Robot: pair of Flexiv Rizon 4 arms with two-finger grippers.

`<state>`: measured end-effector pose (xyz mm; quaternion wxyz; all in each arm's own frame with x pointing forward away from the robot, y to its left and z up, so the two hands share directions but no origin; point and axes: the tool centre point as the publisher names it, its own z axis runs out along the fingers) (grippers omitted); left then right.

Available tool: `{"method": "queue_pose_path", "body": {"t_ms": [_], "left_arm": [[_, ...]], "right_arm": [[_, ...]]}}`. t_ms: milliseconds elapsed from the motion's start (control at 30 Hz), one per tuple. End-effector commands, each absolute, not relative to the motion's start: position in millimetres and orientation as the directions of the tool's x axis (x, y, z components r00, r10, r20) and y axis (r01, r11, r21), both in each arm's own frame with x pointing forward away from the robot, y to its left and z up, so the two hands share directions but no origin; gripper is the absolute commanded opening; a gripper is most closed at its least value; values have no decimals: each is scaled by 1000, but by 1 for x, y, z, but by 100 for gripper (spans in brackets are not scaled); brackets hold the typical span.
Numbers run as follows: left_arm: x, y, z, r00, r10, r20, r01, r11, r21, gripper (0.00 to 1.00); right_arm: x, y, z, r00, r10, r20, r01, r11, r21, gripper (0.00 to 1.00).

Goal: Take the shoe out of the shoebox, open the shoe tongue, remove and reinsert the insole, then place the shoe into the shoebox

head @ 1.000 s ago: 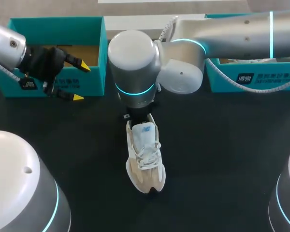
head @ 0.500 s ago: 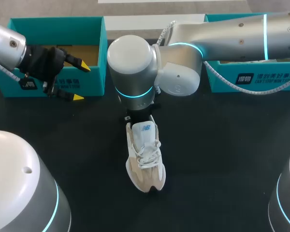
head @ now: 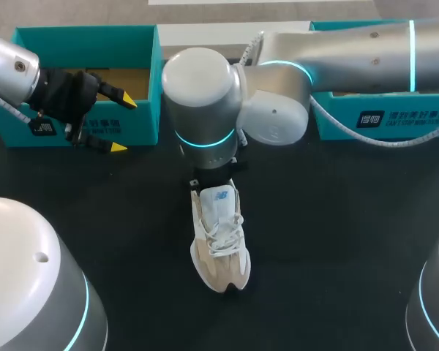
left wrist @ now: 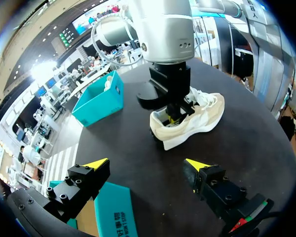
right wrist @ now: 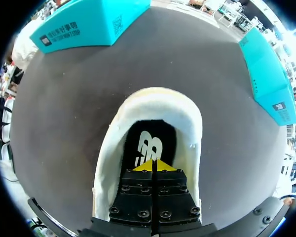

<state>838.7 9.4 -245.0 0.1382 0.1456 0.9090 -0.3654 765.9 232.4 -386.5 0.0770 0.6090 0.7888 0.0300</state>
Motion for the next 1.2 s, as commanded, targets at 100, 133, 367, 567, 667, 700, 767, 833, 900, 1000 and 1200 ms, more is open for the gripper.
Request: {"method": "queue_pose_path", "body": {"t_ms": [100, 133, 367, 567, 667, 700, 767, 833, 900, 1000, 1200], "left_arm": [[838, 10, -245, -920, 165, -357, 365, 693, -622, 100], [838, 10, -245, -920, 165, -357, 365, 693, -622, 100], [838, 10, -245, -920, 165, -357, 365, 693, -622, 100], [838, 10, -245, -920, 165, -357, 365, 693, -622, 100], [838, 10, -245, -920, 165, -357, 365, 693, -622, 100], [838, 10, -245, -920, 165, -357, 365, 693, -622, 100], [838, 10, -245, -920, 165, -357, 365, 693, -622, 100], [838, 10, -245, -920, 165, -357, 365, 693, -622, 100], [838, 10, -245, -920, 165, -357, 365, 693, -622, 100], [838, 10, -245, -920, 165, -357, 365, 693, -622, 100], [838, 10, -245, -920, 165, -357, 365, 693, -622, 100]], "right_arm": [[767, 233, -398, -262, 965, -23, 960, 263, 100, 0], [766, 234, -399, -262, 965, -20, 961, 262, 90, 0], [756, 235, -382, -235, 972, -28, 969, 236, 66, 0], [747, 234, -355, -216, 976, -33, 976, 217, 22, 0], [743, 234, -348, -185, 983, -23, 982, 184, -40, 0], [741, 234, -345, -188, 982, -26, 980, 186, -73, 0], [740, 234, -342, -192, 981, -31, 979, 190, -68, 0], [740, 234, -342, -192, 981, -31, 979, 190, -68, 0], [740, 234, -342, -192, 981, -31, 979, 190, -68, 0], [740, 234, -342, -192, 981, -31, 979, 190, -68, 0], [739, 236, -341, -166, 986, -20, 981, 163, -105, 0]]}}
